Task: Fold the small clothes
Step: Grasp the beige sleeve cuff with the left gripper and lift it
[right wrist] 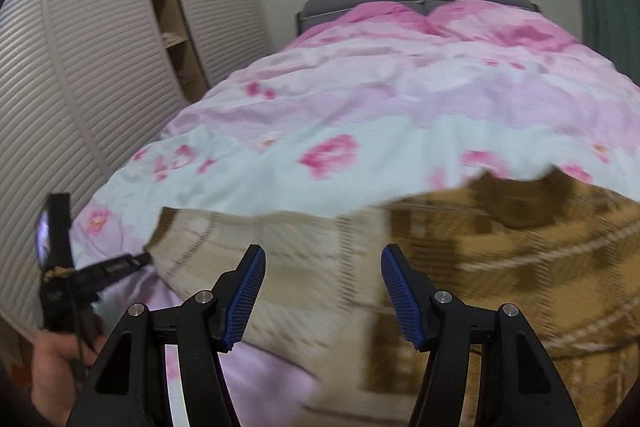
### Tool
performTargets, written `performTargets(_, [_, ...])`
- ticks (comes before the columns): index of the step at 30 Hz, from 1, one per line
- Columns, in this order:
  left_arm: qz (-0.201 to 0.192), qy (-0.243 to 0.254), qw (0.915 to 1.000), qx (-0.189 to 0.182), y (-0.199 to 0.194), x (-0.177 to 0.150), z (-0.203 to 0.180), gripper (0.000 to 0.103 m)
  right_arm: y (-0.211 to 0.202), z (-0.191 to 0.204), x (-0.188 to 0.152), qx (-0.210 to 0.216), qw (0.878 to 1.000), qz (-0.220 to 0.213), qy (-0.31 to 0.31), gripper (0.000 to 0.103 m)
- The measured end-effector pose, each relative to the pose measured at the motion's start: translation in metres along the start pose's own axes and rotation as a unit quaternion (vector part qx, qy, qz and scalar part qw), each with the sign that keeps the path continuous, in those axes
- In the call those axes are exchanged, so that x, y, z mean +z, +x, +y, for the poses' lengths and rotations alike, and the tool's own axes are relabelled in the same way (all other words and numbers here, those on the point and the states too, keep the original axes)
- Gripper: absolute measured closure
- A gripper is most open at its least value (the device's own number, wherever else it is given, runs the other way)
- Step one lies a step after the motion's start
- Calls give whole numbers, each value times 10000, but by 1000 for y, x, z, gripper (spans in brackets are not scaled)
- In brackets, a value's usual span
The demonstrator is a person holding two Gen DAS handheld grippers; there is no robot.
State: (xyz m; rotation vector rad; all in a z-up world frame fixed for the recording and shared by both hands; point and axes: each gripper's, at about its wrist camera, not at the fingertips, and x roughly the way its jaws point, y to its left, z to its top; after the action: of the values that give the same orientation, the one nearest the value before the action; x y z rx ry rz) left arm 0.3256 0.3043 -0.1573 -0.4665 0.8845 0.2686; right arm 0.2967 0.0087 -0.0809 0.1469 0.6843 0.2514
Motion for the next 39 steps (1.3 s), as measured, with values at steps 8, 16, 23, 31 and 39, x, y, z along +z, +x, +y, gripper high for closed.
performTargets(8, [279,-615,9950,-738,35,19,23,84,30,22,-5,72,9997,181,-160,43])
performTargets(16, [305,-720,9931,-871,49,26,19,87,40,7,-14,-55,9993,372,11,43])
performTargets(23, [-105,-488,9960,-741,20,27,10,94,25,-6,-10,-58,9996,279,88,43])
performTargets(31, [-745,507,9908,-1010,-56,21,-65,94,-13,-60,0,-235,9983,13,537,42])
performTargets(39, [-740,1515,9716,-1661,-103,-32,-183,94,-73,-161,3,-732,9889,-304,1255,42])
